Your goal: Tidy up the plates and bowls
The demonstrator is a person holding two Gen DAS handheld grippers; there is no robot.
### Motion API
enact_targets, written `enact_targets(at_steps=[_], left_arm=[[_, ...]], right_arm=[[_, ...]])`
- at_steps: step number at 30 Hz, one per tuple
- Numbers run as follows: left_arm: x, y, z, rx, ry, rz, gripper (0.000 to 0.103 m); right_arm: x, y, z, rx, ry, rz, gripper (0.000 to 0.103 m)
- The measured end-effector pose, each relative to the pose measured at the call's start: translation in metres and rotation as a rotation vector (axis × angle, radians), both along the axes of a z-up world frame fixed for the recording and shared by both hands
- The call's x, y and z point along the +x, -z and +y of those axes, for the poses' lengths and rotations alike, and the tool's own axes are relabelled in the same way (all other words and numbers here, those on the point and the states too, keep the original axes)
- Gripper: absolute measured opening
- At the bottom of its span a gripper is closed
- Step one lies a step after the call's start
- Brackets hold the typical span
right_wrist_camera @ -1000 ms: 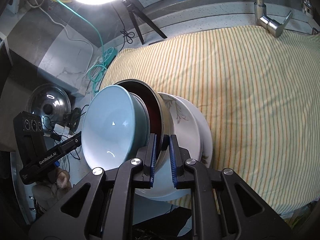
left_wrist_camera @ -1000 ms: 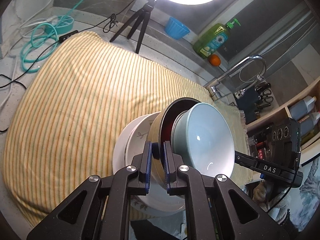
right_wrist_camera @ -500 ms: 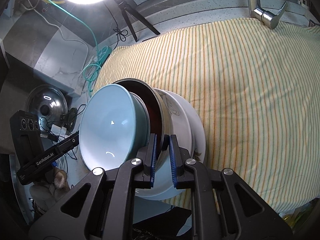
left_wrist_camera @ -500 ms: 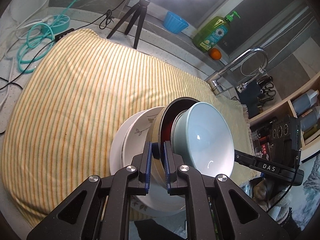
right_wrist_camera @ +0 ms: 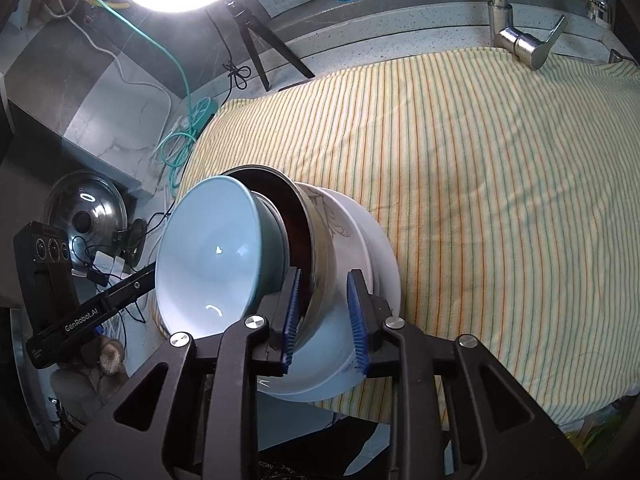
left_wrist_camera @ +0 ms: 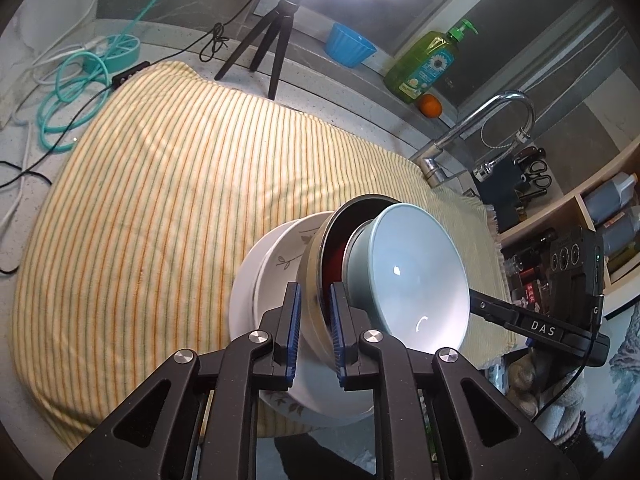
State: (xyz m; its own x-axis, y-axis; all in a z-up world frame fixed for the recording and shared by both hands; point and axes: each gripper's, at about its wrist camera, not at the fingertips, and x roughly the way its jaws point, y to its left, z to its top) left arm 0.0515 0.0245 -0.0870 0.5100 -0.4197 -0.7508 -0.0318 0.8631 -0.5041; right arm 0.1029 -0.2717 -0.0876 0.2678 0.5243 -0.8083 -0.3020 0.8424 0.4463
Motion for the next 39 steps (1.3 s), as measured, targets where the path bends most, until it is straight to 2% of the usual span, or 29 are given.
enact_targets(at_steps=[2, 4, 8, 10, 11, 16, 19, 23, 26, 29, 31, 35, 39], left_arm=[[-0.001, -0.003, 0.001, 0.011, 0.001, -0.010, 0.024], [-0.001, -0.004, 0.002, 0.019, 0.000, -0.011, 0.024], [-0.005, -0.008, 0.006, 0.029, -0.006, -0.020, 0.025], [-0.007, -0.010, 0.006, 0.047, -0.004, -0.027, 0.031], [-0.008, -0.012, 0.006, 0.058, -0.006, -0.033, 0.034], [-0.018, -0.022, 0.001, 0.115, 0.004, -0.066, 0.035], [-0.025, -0.026, -0.007, 0.152, 0.019, -0.085, 0.043], [-0.034, -0.032, -0.016, 0.188, 0.029, -0.111, 0.044], [-0.039, -0.036, -0.024, 0.244, 0.040, -0.130, 0.053], [-0.045, -0.036, -0.030, 0.272, 0.038, -0.135, 0.053], [-0.049, -0.034, -0.032, 0.276, 0.035, -0.124, 0.053], [-0.056, -0.032, -0.037, 0.322, 0.039, -0.111, 0.053], [-0.061, -0.034, -0.036, 0.329, 0.025, -0.100, 0.054]], right_arm=[[-0.001, -0.002, -0.004, 0.011, 0.009, -0.005, 0.032], [-0.002, -0.006, -0.006, 0.010, 0.022, -0.022, 0.044], [-0.005, -0.014, -0.011, 0.001, 0.034, -0.053, 0.046], [-0.009, -0.019, -0.012, -0.020, 0.038, -0.082, 0.051], [-0.010, -0.021, -0.012, -0.028, 0.043, -0.093, 0.051], [-0.020, -0.030, -0.015, -0.052, 0.053, -0.139, 0.051], [-0.026, -0.035, -0.014, -0.073, 0.041, -0.169, 0.051], [-0.037, -0.041, -0.011, -0.093, 0.029, -0.202, 0.051], [-0.046, -0.045, -0.009, -0.108, 0.024, -0.226, 0.051], [-0.054, -0.047, -0.009, -0.113, 0.023, -0.241, 0.052], [-0.058, -0.048, -0.010, -0.113, 0.027, -0.252, 0.069], [-0.070, -0.052, -0.010, -0.126, 0.041, -0.293, 0.074], [-0.078, -0.054, -0.010, -0.138, 0.039, -0.307, 0.078]])
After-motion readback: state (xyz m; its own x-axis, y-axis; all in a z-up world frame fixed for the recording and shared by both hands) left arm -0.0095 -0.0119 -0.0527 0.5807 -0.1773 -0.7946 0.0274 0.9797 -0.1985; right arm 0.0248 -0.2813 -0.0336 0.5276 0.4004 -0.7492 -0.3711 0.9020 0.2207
